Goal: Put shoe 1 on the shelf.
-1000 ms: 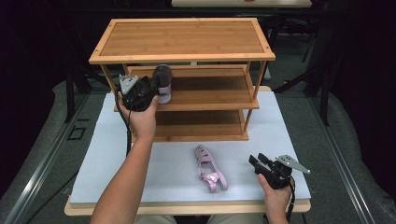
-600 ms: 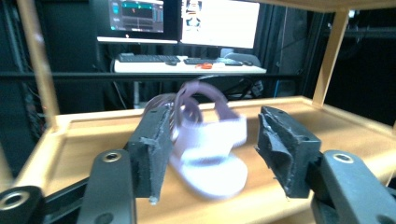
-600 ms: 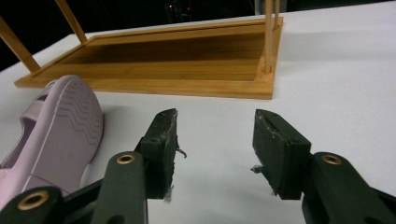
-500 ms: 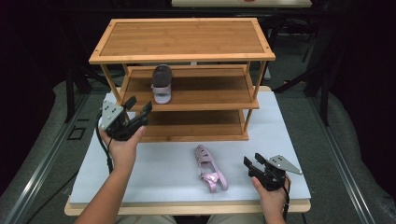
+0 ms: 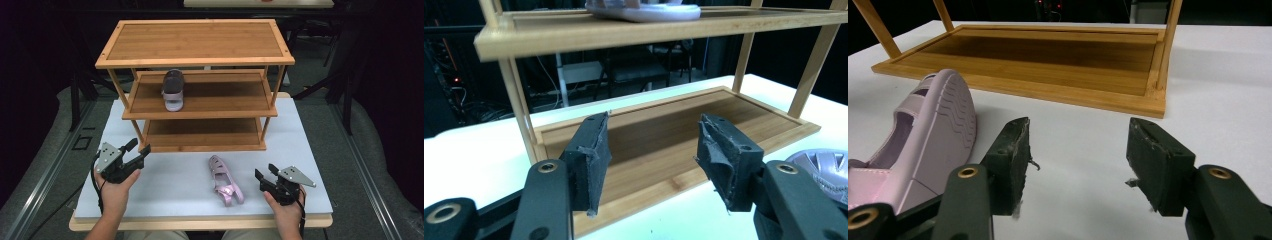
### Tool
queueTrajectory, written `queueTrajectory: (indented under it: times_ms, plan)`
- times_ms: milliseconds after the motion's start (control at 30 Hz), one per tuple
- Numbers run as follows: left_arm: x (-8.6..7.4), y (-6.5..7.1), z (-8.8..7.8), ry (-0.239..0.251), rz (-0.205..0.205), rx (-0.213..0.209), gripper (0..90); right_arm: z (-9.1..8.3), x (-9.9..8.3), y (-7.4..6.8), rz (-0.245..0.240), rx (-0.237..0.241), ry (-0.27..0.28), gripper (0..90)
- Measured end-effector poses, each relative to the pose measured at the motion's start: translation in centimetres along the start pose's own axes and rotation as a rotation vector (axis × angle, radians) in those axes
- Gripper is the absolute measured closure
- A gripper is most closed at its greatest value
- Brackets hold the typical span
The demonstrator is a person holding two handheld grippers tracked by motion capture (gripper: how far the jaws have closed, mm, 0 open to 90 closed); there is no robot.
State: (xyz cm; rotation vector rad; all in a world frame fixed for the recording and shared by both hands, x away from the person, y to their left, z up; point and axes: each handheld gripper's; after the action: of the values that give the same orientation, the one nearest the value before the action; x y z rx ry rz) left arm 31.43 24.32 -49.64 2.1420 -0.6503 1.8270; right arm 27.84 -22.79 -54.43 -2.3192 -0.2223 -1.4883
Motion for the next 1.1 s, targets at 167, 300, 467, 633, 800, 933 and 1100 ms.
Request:
queueTrajectory:
  times_ms: [167,300,467,633,800,933,1100]
  plan:
    - [-1.7,0.1,-0.3,-0.032,-0.023,-0.026,44.3,-0.3,0.2,-1.0,-0.079,-0.001,0.005,44.2]
    - [-2.7,0.4,-0.8,-0.028,-0.038,-0.087,44.4,-0.3,0.3,-1.9,-0.109,0.01,-0.004,53.5]
    - [-3.5,0.4,-1.0,-0.063,-0.103,-0.109,40.8,-0.5,0.8,-3.5,-0.107,0.106,0.0,63.4]
    - [-4.1,0.3,-1.1,-0.075,-0.08,-0.074,40.3,-0.7,0.8,-5.0,-0.165,0.17,-0.024,79.9]
    - [-4.5,0.2,-0.9,-0.094,-0.09,-0.065,40.4,-0.7,0.7,-5.9,-0.167,0.219,-0.028,89.8]
    - [-4.6,0.0,-0.8,-0.101,-0.107,-0.047,40.1,-0.4,0.4,-6.0,-0.162,0.244,-0.039,90.0]
    - [-4.7,0.0,-0.8,-0.101,-0.108,-0.04,40.0,0.0,0.1,-6.2,-0.165,0.27,-0.073,90.0]
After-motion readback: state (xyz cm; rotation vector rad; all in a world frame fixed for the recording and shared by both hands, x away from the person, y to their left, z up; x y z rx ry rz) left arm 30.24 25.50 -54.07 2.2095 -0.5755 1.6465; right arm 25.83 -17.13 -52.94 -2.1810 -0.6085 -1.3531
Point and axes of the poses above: each handheld gripper's, and its own axes: z roughly forward along the jaws, x roughly out of its top, y roughly to its right, and after that the axes turned 7 degrees about z, right-handed
